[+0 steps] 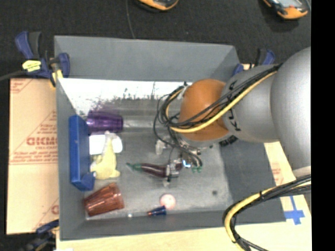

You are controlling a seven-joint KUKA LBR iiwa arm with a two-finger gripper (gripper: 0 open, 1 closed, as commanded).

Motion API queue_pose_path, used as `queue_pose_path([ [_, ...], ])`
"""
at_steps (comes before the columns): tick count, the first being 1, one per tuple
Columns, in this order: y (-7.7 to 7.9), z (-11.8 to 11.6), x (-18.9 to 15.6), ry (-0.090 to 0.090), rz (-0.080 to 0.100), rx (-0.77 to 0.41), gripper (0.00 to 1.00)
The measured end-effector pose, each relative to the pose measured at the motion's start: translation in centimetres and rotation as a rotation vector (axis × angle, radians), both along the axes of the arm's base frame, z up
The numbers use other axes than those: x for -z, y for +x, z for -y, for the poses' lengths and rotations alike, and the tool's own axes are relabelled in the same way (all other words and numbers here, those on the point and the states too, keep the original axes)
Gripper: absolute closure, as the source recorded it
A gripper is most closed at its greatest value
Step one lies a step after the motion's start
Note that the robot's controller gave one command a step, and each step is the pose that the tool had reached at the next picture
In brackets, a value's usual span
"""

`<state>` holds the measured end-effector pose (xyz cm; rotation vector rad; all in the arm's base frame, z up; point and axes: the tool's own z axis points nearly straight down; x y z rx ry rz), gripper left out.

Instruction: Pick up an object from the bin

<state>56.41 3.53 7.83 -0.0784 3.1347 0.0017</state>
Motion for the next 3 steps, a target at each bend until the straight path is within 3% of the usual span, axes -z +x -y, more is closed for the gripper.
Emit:
queue_pose_path([
  [1,-0.55,0.61,0.84,0.004,0.009,0.127,0.00],
  [2,-0.21,0.30,0.78,0.002,0.004,0.043,1.00],
  [3,-0.21,0.30,0.77,0.003,0.004,0.044,1.00],
])
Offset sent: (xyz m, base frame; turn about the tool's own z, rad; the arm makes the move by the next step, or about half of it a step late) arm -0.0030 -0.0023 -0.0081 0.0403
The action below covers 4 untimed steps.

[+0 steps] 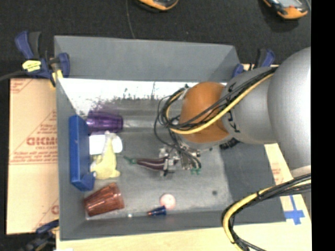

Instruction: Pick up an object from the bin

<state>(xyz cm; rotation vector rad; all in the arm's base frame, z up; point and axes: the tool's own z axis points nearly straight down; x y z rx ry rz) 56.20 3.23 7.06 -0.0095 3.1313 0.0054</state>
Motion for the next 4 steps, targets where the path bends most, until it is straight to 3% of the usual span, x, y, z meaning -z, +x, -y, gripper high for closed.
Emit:
queue_pose_path([
  [1,-0.3,0.0,-2.5,-0.001,-0.012,0.002,1.00],
  [3,0.1,0.1,-10.6,0.000,0.003,0.005,1.00],
  [4,0.0,0.1,-11.2,0.000,-0.001,0.006,1.00],
])
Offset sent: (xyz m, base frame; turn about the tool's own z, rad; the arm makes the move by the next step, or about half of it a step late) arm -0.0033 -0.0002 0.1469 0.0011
